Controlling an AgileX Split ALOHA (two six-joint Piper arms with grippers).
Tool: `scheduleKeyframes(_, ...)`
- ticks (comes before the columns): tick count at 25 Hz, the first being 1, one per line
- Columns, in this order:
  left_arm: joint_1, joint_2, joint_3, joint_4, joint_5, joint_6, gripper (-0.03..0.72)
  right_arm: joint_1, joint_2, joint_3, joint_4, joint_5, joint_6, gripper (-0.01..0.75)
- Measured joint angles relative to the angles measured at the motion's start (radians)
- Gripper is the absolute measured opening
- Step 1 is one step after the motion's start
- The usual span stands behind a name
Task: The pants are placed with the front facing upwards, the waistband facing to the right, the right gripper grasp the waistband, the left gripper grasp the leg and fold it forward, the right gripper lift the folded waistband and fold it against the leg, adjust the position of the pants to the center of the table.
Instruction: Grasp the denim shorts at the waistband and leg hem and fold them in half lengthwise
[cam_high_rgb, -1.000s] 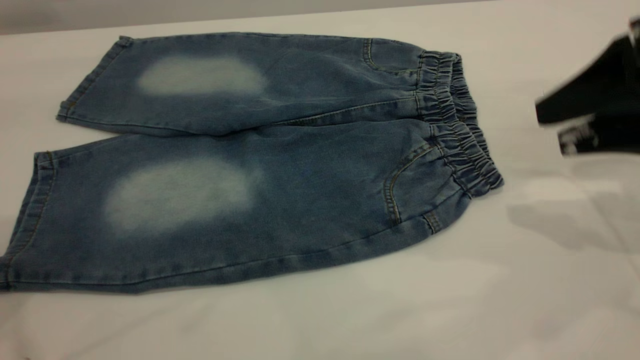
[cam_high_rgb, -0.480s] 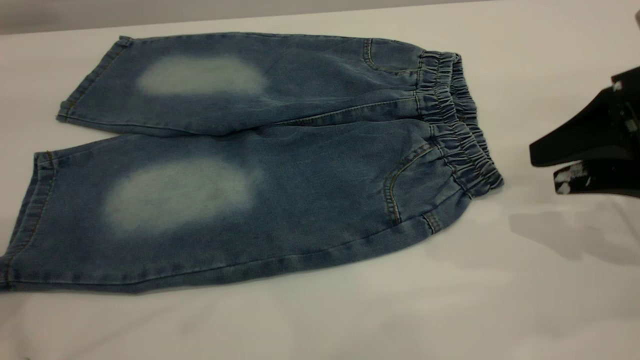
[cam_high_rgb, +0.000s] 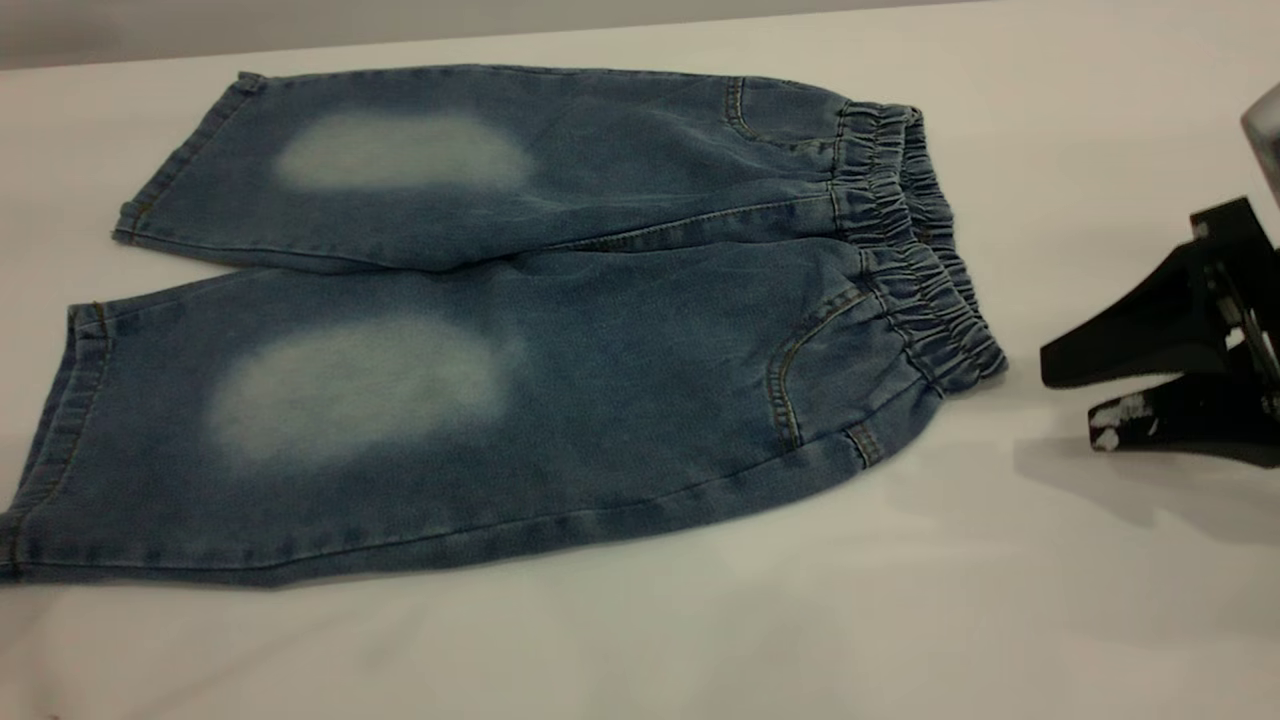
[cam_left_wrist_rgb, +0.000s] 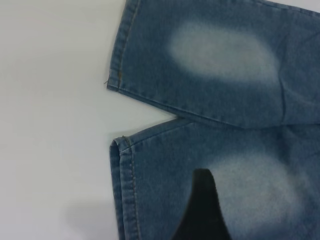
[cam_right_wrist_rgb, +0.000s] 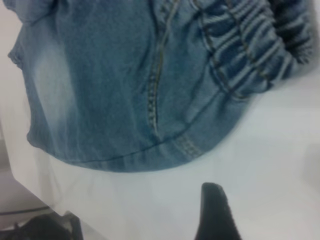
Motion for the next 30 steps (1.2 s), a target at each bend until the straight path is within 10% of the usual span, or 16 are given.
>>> scheduleKeyframes(30,0.0,0.0,0.0,0.0,-0.026,0.0,0.503,0.002,0.1,-0.121,0.059,0.059,-0.002,0.448)
